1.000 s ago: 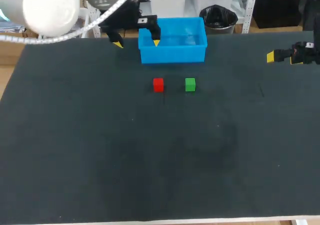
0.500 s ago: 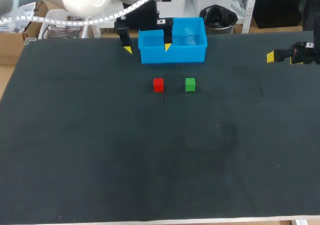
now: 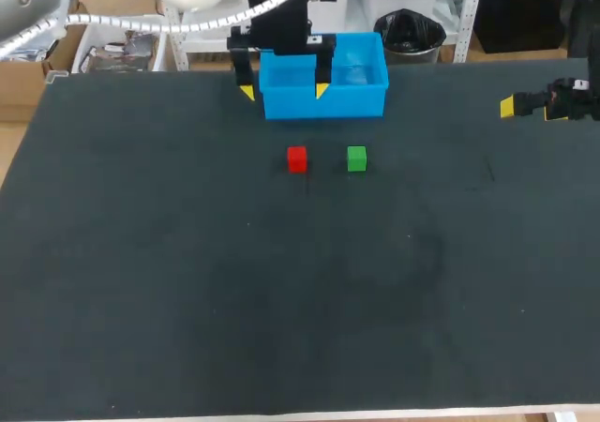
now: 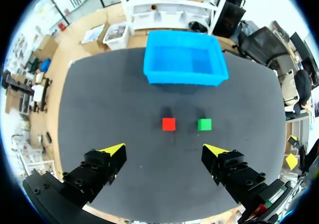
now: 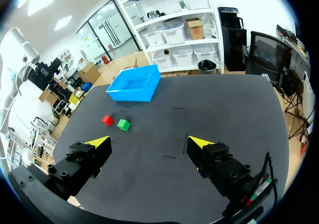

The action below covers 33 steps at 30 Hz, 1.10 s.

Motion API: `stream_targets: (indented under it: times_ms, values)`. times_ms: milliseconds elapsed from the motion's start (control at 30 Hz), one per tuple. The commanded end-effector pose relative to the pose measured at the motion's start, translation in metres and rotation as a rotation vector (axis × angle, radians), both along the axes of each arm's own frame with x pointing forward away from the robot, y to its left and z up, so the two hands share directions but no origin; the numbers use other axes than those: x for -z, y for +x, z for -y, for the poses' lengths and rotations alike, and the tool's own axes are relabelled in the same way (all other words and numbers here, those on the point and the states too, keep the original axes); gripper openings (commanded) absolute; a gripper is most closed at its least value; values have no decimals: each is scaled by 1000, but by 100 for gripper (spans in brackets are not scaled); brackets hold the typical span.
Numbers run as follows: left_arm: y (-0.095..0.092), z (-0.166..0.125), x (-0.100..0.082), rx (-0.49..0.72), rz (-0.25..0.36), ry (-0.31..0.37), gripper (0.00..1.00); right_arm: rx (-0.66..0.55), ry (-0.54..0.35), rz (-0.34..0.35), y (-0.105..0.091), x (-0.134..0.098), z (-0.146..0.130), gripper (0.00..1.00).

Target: Use the left arm to pick the red cube and place it into the blue plastic box first, then use the right arm to grasp the green cube and put it into the same blue plastic box after the first action is fully finished.

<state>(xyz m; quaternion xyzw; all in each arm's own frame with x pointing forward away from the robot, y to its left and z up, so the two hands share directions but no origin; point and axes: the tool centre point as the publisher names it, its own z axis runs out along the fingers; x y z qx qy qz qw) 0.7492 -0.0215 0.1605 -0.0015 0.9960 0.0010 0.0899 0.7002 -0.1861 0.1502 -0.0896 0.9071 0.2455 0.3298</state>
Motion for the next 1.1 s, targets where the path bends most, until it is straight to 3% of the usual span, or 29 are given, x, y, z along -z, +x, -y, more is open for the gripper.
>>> stream_targets:
  times_ms: [33,600,1100]
  values:
    - [3,1,0,3,-6,2,100,0,0,0,0,0,0,100]
    - [3,1,0,3,-6,2,100,0,0,0,0,0,0,100]
    - [9,-7,32,17,-26,-27,100,0,0,0,0,0,0,100]
